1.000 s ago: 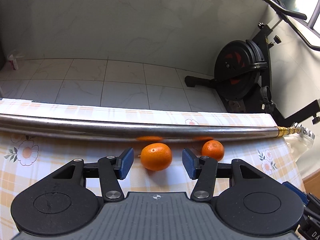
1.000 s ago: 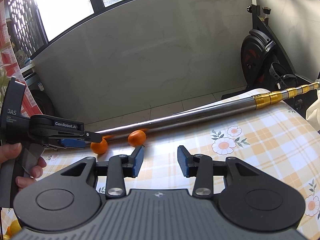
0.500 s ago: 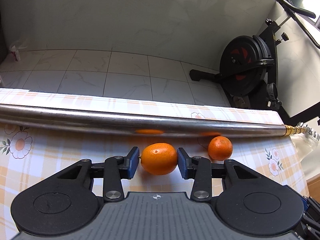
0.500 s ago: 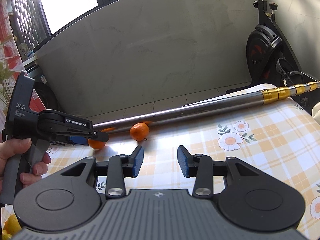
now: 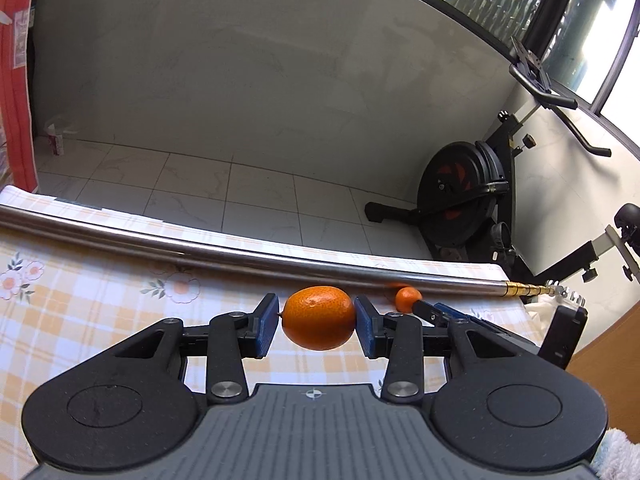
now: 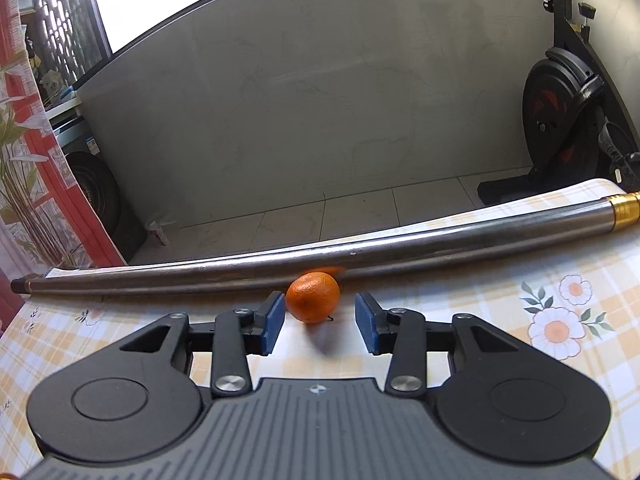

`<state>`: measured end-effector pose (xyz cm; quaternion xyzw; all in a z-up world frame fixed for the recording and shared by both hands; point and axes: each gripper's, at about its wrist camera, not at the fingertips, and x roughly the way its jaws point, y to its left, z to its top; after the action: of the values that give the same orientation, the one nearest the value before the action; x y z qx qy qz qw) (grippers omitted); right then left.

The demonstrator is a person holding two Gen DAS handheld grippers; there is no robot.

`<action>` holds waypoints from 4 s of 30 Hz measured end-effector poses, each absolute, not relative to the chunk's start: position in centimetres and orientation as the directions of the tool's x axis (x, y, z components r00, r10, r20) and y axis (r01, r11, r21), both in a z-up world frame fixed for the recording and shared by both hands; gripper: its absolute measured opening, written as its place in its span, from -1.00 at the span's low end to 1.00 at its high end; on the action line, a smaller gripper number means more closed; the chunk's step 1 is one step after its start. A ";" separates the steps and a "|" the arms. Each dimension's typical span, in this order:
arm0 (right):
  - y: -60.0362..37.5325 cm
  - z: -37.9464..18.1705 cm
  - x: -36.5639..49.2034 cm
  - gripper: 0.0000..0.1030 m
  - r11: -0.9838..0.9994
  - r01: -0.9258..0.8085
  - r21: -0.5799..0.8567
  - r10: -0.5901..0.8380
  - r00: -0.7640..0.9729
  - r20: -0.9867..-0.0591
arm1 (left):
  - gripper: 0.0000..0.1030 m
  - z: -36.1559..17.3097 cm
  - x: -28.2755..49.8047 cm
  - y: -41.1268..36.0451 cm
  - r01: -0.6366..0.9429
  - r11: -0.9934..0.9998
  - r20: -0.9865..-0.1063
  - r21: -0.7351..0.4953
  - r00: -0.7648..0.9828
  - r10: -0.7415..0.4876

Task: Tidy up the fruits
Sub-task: 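Close the left gripper on a tangerine while the right gripper grasps the other tangerine, then carry both tangerines over the plate and open both grippers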

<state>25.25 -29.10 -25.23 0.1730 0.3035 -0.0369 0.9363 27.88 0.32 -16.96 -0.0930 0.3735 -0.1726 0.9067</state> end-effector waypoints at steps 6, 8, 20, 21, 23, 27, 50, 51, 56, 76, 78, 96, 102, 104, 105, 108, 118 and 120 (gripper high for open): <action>-29.1 -26.0 27.1 -0.02 0.932 0.194 0.307 0.036 0.793 -0.609 | -0.16 -16.8 26.2 2.7 0.208 0.925 -0.653 -0.319 0.658 -0.373; -28.6 -26.0 27.4 -0.04 0.938 0.188 0.292 0.034 0.787 -0.616 | -0.16 -16.9 25.8 3.0 0.205 0.923 -0.654 -0.327 0.655 -0.377; -25.5 -23.7 25.5 -0.29 0.968 0.124 0.219 0.040 0.782 -0.622 | -0.16 -15.3 23.4 4.1 0.225 0.920 -0.631 -0.322 0.674 -0.385; -25.2 -23.0 24.7 -0.29 0.970 0.112 0.216 0.046 0.787 -0.615 | -0.16 -15.0 23.0 4.1 0.229 0.919 -0.624 -0.322 0.678 -0.388; -24.6 -21.7 23.3 -0.29 0.971 0.093 0.218 0.059 0.798 -0.600 | -0.16 -14.2 22.2 4.3 0.231 0.916 -0.611 -0.327 0.688 -0.392; -23.2 -18.7 20.2 -0.29 0.969 0.073 0.238 0.077 0.822 -0.564 | -0.16 -11.8 20.0 4.6 0.259 0.912 -0.581 -0.319 0.706 -0.404; -13.0 -13.5 5.2 -0.29 0.978 -0.083 0.192 0.167 0.862 -0.479 | -0.16 -8.2 12.3 7.7 0.371 0.912 -0.591 -0.177 0.701 -0.400; -12.8 -13.8 4.9 -0.29 0.979 -0.084 0.188 0.167 0.859 -0.484 | -0.16 -8.7 12.3 7.5 0.373 0.910 -0.598 -0.179 0.694 -0.402; -12.0 -15.4 3.3 -0.29 0.981 -0.073 0.180 0.156 0.847 -0.508 | -0.16 -11.0 12.3 6.5 0.383 0.910 -0.627 -0.157 0.673 -0.392; -12.8 -18.9 2.8 -0.29 0.969 -0.008 0.248 0.156 0.796 -0.585 | -0.16 -17.7 12.6 3.3 0.442 0.895 -0.723 -0.058 0.599 -0.343; -12.6 -19.3 2.7 -0.29 0.971 -0.014 0.237 0.156 0.789 -0.594 | -0.15 -18.2 12.9 2.6 0.451 0.891 -0.732 -0.057 0.588 -0.345; -13.9 -22.2 2.8 -0.29 0.962 0.013 0.273 0.172 0.748 -0.642 | -0.16 -23.5 15.7 -3.1 0.509 0.854 -0.801 -0.109 0.463 -0.379; -14.2 -22.4 2.4 -0.29 0.959 0.017 0.282 0.175 0.749 -0.639 | -0.16 -23.6 15.7 -4.3 0.531 0.840 -0.800 -0.111 0.453 -0.393; -14.2 -22.4 2.3 -0.29 0.958 0.018 0.285 0.177 0.748 -0.639 | -0.16 -23.6 15.7 -4.3 0.532 0.840 -0.798 -0.110 0.456 -0.393; -14.2 -22.5 2.2 -0.29 0.958 0.017 0.288 0.179 0.748 -0.639 | -0.16 -23.6 15.7 -4.2 0.529 0.841 -0.798 -0.111 0.458 -0.393; -14.0 -22.4 2.1 -0.29 0.957 0.013 0.289 0.183 0.747 -0.639 | -0.17 -23.5 15.8 -3.8 0.519 0.847 -0.796 -0.116 0.462 -0.391; -13.0 -21.8 2.8 -0.29 0.959 -0.037 0.283 0.213 0.753 -0.623 | -0.17 -22.2 15.5 -0.1 0.447 0.886 -0.765 -0.122 0.526 -0.371; -12.6 -21.6 3.3 -0.29 0.959 -0.057 0.279 0.226 0.750 -0.621 | -0.16 -21.5 15.3 1.0 0.424 0.897 -0.749 -0.126 0.552 -0.367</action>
<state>3.26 -12.64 -21.58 0.1218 0.3450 0.0763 0.9275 15.34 1.02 -21.54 0.0345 0.4168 -0.2246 0.8801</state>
